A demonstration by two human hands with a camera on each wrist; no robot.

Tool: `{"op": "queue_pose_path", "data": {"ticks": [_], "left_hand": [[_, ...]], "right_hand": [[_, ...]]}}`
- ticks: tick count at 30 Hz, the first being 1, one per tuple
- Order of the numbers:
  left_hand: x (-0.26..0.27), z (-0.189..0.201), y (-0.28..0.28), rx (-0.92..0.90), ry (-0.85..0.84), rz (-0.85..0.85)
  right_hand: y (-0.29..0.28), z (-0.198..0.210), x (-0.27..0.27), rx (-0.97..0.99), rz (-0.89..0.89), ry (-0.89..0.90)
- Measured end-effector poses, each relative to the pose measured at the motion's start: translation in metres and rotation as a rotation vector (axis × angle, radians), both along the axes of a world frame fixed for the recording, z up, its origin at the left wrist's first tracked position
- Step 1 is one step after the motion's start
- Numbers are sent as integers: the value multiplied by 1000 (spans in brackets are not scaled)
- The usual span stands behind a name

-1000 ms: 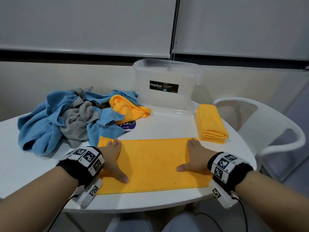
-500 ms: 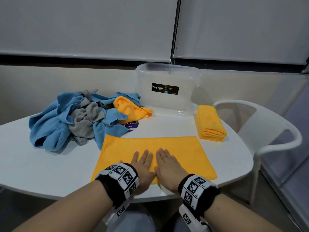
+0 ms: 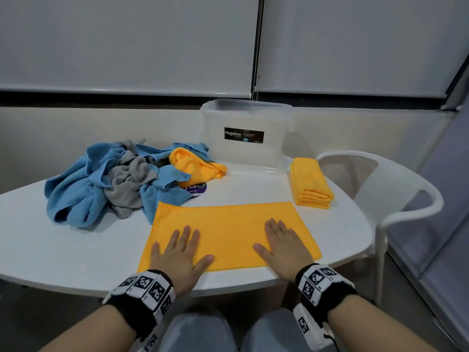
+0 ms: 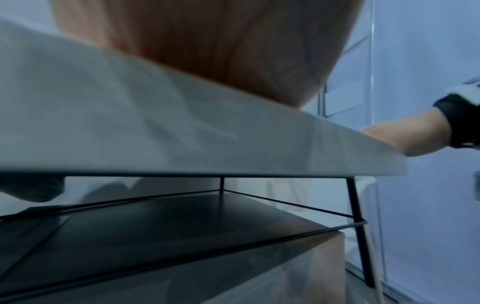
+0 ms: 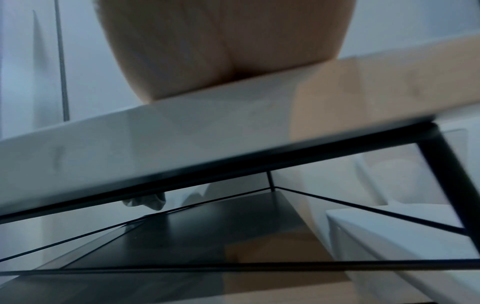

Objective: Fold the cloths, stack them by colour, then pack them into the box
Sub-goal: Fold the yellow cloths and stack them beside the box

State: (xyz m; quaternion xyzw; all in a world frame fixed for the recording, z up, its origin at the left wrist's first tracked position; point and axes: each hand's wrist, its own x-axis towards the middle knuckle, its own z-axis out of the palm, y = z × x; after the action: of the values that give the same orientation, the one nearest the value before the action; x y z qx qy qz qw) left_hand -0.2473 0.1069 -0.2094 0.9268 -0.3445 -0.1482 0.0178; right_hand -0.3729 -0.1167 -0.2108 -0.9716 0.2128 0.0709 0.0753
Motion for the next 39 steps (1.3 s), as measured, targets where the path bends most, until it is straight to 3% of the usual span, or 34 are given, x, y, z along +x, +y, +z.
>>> {"op": "queue_pose_path", "data": {"ticks": [7, 11, 14, 18, 23, 28, 33, 36, 39], "left_hand": [[11, -12, 20, -104, -107, 236], [17, -11, 25, -143, -96, 282], [30, 6, 30, -180, -28, 289], [59, 45, 30, -152, -16, 377], [73, 54, 17, -62, 62, 493], [72, 57, 6, -24, 176, 533], [81, 57, 21, -252, 378, 554], [79, 68, 29, -518, 601, 569], [76, 78, 22, -661, 594, 459]], "right_hand": [[-21, -5, -14, 7, -117, -21], [-21, -4, -13, 66, -196, -63], [-28, 10, -14, 28, -201, -176], [-52, 35, -13, 43, -346, -236], [-62, 43, -8, 194, -525, -84], [-59, 51, -1, 260, -542, -18], [-53, 65, -1, 285, -517, 18], [-67, 70, -5, 543, -573, -70], [-68, 78, -5, 818, -532, -295]]}}
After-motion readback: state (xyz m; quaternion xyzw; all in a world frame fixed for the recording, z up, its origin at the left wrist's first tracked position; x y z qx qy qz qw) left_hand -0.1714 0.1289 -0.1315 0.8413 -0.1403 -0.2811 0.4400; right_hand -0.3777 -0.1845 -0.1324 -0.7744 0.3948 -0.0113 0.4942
